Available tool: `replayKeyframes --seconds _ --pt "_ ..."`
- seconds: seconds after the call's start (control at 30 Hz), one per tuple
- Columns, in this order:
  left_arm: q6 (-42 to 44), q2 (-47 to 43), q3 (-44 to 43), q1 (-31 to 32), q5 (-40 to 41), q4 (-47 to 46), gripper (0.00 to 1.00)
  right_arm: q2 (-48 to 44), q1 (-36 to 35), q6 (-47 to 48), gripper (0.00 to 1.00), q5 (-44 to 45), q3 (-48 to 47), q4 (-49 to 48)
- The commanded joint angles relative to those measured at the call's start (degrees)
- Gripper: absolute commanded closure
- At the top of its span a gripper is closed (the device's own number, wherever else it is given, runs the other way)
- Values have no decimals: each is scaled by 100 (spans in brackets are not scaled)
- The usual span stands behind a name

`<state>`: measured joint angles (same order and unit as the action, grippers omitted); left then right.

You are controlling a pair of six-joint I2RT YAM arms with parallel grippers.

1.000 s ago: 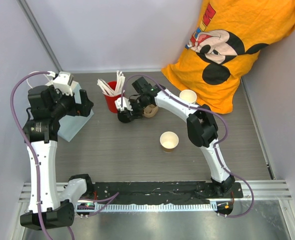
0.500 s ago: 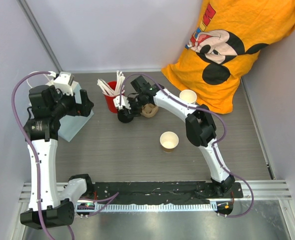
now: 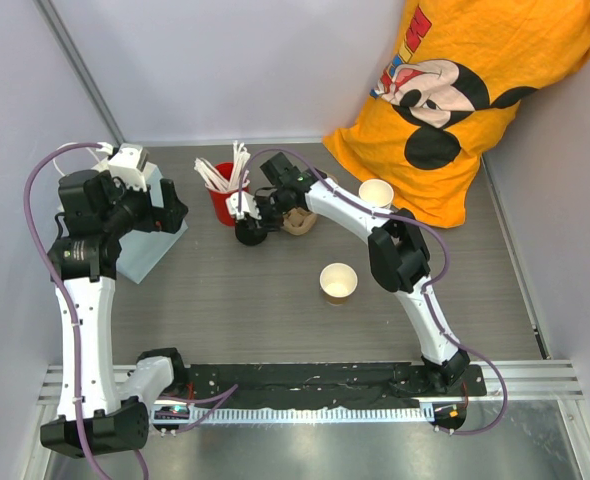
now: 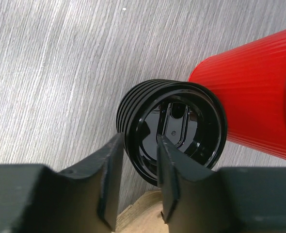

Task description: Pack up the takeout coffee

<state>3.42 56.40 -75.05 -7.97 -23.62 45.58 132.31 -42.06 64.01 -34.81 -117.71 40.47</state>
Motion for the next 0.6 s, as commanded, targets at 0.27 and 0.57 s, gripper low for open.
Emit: replayKeyframes --seconds 0.27,0.57 --pt "-8 2 -1 -38 -82 -278 0 -4 -47 24 67 -132 -323 75" --pt "-8 20 8 -38 -91 -278 0 23 -56 24 77 -149 -375 119"
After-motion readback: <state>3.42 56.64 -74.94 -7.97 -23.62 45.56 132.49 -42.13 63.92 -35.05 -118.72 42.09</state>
